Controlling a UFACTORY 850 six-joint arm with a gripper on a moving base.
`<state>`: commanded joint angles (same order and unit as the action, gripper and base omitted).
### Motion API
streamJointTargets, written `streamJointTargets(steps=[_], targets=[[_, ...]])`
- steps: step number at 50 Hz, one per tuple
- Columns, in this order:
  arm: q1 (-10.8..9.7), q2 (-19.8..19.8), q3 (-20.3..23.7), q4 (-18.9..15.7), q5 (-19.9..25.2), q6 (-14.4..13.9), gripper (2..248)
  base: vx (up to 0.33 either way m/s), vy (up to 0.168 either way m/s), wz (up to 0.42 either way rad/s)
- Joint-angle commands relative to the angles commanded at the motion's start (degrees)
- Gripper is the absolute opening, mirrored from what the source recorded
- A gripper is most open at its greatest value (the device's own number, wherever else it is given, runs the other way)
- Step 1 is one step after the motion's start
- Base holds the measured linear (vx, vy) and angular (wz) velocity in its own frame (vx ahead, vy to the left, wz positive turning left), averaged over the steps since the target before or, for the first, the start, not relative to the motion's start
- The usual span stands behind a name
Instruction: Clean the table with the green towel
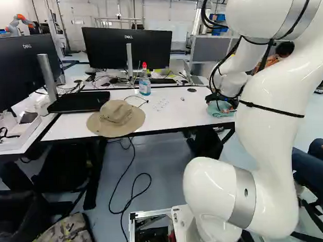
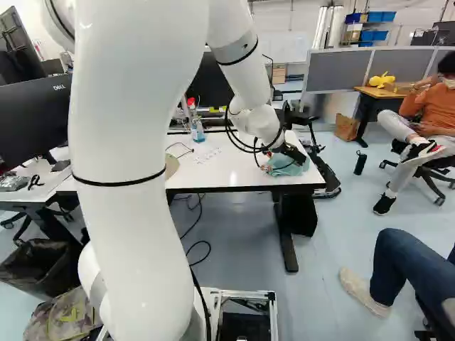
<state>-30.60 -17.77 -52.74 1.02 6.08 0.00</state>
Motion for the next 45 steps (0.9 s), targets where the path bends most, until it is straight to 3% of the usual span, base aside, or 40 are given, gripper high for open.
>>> streamJointTargets(steps=[4, 5, 9, 10, 14, 15, 19, 20, 25, 26, 30, 31, 45], targets=[[0.0, 0.0, 0.0, 0.0, 0.0, 0.0, 247, 0.0, 0.0, 0.0], [0.0, 0.0, 0.0, 0.0, 0.0, 0.0, 214, 0.0, 0.0, 0.0], [0.0, 0.0, 0.0, 0.0, 0.0, 0.0, 214, 0.0, 0.0, 0.0], [0.0, 0.0, 0.0, 0.0, 0.0, 0.0, 176, 0.0, 0.0, 0.0], [0.0, 0.0, 0.0, 0.0, 0.0, 0.0, 176, 0.0, 0.0, 0.0], [0.0, 0.0, 0.0, 0.0, 0.0, 0.0, 138, 0.0, 0.0, 0.0], [0.0, 0.0, 0.0, 0.0, 0.0, 0.0, 138, 0.0, 0.0, 0.0], [0.0, 0.0, 0.0, 0.0, 0.0, 0.0, 102, 0.0, 0.0, 0.0], [0.0, 0.0, 0.0, 0.0, 0.0, 0.0, 102, 0.0, 0.0, 0.0], [0.0, 0.0, 0.0, 0.0, 0.0, 0.0, 67, 0.0, 0.0, 0.0], [0.0, 0.0, 0.0, 0.0, 0.0, 0.0, 67, 0.0, 0.0, 0.0], [0.0, 0.0, 0.0, 0.0, 0.0, 0.0, 50, 0.0, 0.0, 0.0], [0.0, 0.9, 0.2, 0.0, 0.0, 0.0, 50, 0.0, 0.0, 0.0]])
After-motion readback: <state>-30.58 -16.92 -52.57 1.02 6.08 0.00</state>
